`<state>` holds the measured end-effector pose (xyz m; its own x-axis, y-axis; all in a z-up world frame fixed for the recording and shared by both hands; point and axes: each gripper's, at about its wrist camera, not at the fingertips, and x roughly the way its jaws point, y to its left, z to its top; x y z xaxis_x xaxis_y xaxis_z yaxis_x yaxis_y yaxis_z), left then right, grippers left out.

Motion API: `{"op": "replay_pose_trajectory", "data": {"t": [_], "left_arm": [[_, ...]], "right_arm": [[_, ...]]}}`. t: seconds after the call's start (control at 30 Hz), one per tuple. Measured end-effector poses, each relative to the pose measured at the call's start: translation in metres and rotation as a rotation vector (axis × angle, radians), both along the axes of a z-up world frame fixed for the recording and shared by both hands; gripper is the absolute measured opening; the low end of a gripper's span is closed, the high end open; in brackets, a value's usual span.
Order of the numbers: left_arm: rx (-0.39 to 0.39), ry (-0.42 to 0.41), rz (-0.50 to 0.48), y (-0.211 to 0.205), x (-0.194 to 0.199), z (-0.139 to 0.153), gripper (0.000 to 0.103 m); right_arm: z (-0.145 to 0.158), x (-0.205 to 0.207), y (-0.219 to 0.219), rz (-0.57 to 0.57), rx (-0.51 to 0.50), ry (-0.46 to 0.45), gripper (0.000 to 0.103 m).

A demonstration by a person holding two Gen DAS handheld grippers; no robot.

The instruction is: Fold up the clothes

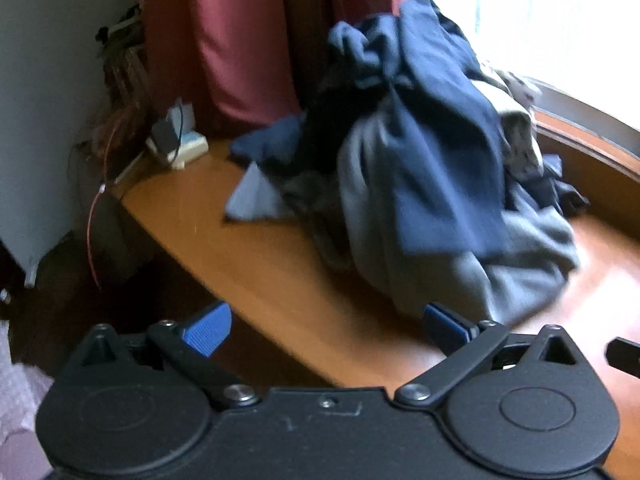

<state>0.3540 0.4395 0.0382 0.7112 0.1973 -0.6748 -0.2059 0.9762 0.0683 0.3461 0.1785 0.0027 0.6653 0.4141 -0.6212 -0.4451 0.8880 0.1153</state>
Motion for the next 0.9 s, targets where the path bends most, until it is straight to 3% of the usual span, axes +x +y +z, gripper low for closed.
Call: {"op": "replay_pose_trajectory", "data": {"t": [0.37,0.53,0.67,0.9], "left_arm": [[0.067,-0.081,-0.064,0.029,0.109,0.05,0.103],[0.056,-0.121,-0.107,0.041,0.155,0.063,0.103],[0.046,-0.145,-0.161,0.051,0.19,0.065,0.103],[-0.056,-0.112,-0.289,0.072,0.238,0.044,0.103]], "right_arm": [[0.045,0.107,0.056,0.123,-0.001,-0.141,0.091],[0.068,0.16,0.089,0.143,-0.021,-0.184,0.091],[0.079,0.202,0.114,0.094,-0.055,-0.204,0.091],[0.081,0.273,0.148,-0.035,-0.032,-0.133,0.091]]}}
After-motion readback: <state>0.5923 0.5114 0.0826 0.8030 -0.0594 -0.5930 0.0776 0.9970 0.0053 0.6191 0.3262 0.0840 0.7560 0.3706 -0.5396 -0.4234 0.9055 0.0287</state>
